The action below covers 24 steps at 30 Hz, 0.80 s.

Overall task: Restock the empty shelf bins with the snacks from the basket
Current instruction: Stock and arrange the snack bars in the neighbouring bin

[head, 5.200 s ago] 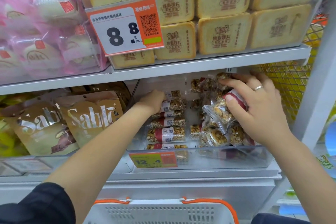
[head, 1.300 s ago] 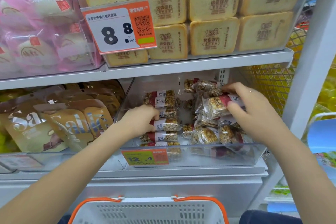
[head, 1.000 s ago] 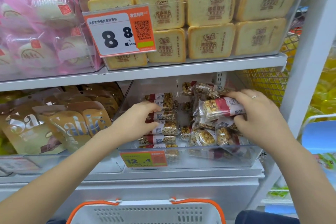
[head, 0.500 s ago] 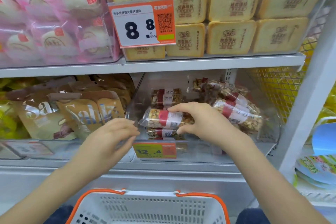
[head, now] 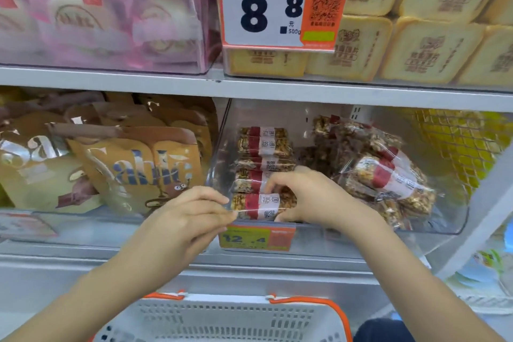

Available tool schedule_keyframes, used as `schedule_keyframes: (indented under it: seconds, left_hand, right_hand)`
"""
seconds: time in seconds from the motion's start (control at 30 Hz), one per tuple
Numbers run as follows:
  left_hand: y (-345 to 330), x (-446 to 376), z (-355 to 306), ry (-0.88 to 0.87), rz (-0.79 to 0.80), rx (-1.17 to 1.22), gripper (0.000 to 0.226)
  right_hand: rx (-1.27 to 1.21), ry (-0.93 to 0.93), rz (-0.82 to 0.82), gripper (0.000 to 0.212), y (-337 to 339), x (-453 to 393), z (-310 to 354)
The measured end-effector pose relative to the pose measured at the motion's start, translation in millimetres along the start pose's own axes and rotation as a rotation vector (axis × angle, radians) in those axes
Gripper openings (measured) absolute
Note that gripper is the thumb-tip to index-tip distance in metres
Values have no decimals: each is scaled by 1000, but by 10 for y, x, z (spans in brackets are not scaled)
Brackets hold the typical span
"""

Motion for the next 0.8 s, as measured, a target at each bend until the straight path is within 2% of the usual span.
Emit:
schedule_keyframes:
  seconds: [0.23, 0.3, 0.37, 0.43, 0.5, 0.57, 0.63, 0.7, 0.8]
  left_hand:
    - [0, -32, 48, 43, -5, 94, 28]
    - [12, -43, 41, 42, -17, 112, 30]
    - [16, -41, 25, 38, -30, 124, 35]
    - [13, -34, 5, 32, -36, 119, 40]
    - [4, -28, 2, 30, -34, 109, 39]
    - [-1, -21, 1, 34, -33, 103, 37]
    - [0, -25, -8, 27, -35, 97, 36]
    - [3, -27, -8, 22, -42, 93, 35]
    - [1, -19, -14, 29, -52, 77, 35]
  right_hand:
    - [-67, 44, 131, 40, -102, -94, 17]
    - [-180, 30, 92, 42, 1, 2, 45]
    - [-273, -15, -50, 50, 243, 198, 47]
    - [-203, -103, -273, 71, 503, 462, -70]
    - [-72, -307, -386, 107, 594, 731, -368]
    - [-71, -545, -326, 143, 518, 906, -700]
    - [-87, -657, -200, 158, 395, 940, -911]
    - [-64, -692, -134, 147, 328, 896, -987]
    - [89, -723, -233, 110, 326, 825, -963]
Point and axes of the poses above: each hand's wrist, its own x-axis away from the middle knuckle, its own y-axis out of the back of the hand, z = x × y, the point moved 3 cm from there along -x, towards the middle knuckle, and after that the axes turned 8 degrees about x, right-handed, at the moved point
